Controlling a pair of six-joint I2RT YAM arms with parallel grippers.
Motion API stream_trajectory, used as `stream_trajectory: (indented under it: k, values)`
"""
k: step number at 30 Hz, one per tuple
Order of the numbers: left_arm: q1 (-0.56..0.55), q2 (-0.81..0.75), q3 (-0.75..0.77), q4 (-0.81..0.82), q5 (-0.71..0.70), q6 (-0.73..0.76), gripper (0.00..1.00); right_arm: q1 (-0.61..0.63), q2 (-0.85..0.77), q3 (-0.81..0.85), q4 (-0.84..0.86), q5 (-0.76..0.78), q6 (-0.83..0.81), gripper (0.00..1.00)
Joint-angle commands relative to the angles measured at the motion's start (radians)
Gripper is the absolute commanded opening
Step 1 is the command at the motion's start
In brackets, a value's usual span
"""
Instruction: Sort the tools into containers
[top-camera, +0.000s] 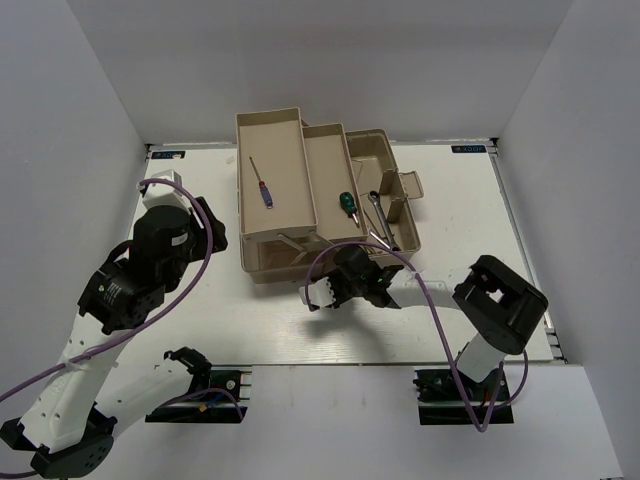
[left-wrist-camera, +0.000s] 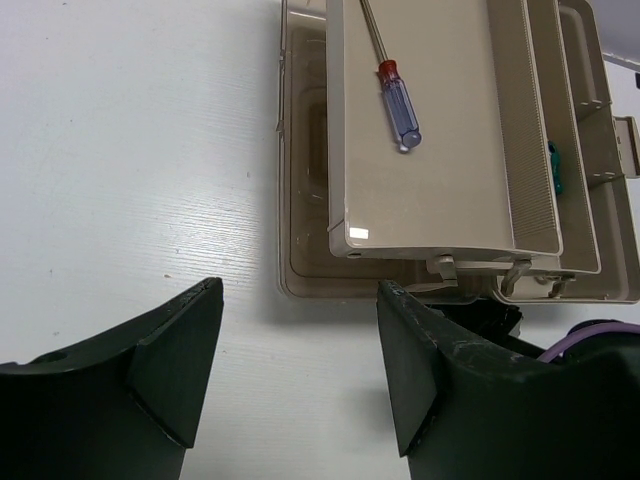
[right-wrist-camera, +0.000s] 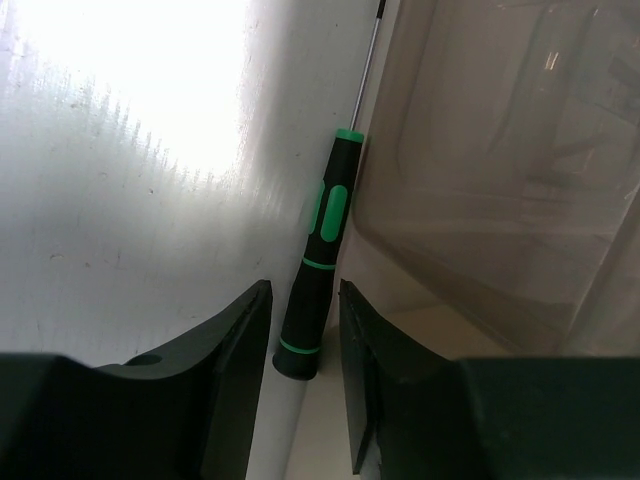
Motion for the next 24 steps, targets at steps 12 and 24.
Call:
stream_trajectory:
  k: [12, 24]
  values:
    - [0.005, -0.002, 0.033, 0.002, -0.015, -0.005, 0.73, -0.022, 0.036, 0.099, -0.129, -0.050, 0.003, 0.39]
    - [0.005, 0.007, 0.034, 0.002, -0.024, -0.005, 0.73, -0.028, -0.005, 0.079, -0.221, -0.120, 0.004, 0.33]
